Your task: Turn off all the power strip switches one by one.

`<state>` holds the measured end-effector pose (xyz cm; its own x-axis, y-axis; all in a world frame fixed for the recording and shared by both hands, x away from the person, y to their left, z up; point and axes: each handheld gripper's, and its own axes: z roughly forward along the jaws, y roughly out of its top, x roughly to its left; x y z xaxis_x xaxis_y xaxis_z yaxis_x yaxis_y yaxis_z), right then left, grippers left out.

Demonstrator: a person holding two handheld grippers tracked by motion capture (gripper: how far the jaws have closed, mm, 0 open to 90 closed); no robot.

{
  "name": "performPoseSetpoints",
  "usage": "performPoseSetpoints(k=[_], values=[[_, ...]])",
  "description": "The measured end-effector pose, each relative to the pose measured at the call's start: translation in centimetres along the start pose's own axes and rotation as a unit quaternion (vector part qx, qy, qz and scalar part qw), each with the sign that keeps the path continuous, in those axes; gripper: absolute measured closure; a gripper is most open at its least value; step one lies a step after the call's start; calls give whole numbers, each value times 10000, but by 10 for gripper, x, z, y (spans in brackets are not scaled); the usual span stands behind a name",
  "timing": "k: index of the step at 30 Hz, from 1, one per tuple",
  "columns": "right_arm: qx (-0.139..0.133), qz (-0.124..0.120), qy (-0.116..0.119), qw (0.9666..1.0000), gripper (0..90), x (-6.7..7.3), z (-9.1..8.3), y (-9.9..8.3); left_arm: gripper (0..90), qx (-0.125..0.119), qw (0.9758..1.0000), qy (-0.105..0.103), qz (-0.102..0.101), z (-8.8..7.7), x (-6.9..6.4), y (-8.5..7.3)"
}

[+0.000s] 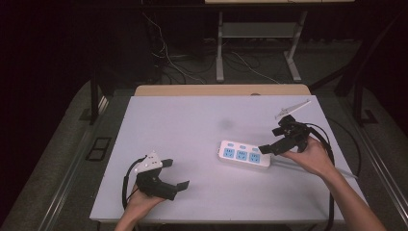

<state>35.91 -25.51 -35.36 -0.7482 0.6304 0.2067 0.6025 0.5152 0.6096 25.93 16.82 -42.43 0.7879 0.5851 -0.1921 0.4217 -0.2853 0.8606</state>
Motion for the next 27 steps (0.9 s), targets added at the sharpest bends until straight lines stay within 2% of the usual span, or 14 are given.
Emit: performPoseSetpoints(k=[2, 7, 13, 15, 17, 18, 27], values=[[-13, -64, 27, 10000, 60, -1, 0, 1, 0, 1, 10000, 3, 2, 0, 0, 0], [30, 34, 28, 10000, 61, -7, 7, 3, 0, 9, 10000, 9, 17, 0, 0, 0], [-29, -36, 41, 10000, 158, -11, 11, 4, 0, 6, 10000, 22, 16, 0, 0, 0], [-61, -58, 75, 9999, 245, -13, 11, 5, 0, 0, 10000, 29, 16, 0, 0, 0], [-66, -70, 69, 9999, 261, -13, 12, 5, 0, -3, 10000, 30, 12, 0, 0, 0], [-58, -78, 75, 9999, 345, -14, 14, 5, 0, -5, 10000, 34, 10, 0, 0, 0], [99, -221, 134, 9996, 635, -14, 24, 6, 0, -6, 10000, 44, 15, 0, 0, 0]])
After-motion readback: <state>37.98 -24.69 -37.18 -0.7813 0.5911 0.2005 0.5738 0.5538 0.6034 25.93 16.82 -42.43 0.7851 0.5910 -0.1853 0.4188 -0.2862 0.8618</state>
